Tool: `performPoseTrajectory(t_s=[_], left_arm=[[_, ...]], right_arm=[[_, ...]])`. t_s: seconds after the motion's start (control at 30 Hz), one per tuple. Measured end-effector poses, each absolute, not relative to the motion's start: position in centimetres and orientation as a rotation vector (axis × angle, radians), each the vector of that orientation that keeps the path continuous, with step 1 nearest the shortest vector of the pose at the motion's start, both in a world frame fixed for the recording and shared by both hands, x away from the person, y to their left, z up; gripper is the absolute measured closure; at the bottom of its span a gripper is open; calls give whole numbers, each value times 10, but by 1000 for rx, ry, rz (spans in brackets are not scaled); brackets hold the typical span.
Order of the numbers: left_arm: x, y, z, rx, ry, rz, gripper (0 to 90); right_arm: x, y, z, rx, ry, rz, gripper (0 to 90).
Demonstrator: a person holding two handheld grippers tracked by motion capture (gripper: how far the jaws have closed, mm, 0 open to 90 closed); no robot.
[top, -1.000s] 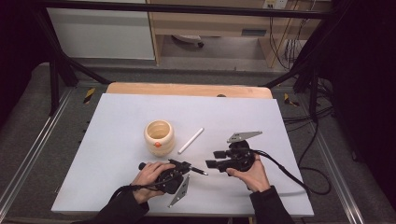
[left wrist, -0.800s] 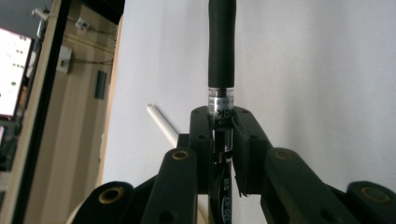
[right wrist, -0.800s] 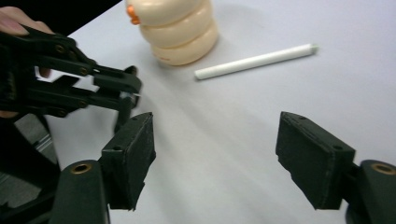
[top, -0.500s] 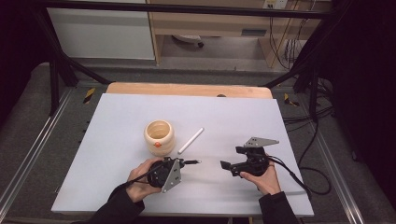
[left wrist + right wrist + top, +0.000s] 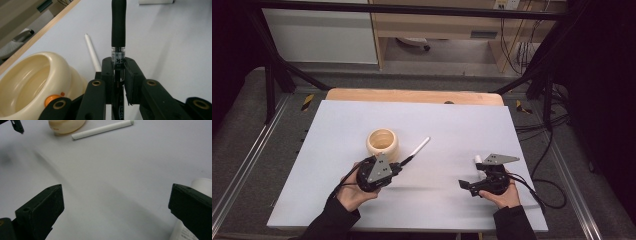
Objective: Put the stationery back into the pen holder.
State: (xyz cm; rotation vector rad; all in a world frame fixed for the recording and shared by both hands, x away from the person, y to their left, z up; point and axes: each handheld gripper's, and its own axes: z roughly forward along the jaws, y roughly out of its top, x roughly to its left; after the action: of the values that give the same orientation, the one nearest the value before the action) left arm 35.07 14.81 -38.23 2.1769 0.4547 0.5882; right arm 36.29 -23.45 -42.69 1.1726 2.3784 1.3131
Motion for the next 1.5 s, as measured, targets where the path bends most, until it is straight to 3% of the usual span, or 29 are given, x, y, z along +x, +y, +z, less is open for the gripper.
performPoseTrajectory(t_s=[0.5,1.5], left_arm=[[366,179,-344,1990,668,473,789],[425,184,-321,1807,834,517,789]], right_arm=[[358,-255,-432,1183,2354,1313,8],[359,-256,-433,1186,2362,1308,10]])
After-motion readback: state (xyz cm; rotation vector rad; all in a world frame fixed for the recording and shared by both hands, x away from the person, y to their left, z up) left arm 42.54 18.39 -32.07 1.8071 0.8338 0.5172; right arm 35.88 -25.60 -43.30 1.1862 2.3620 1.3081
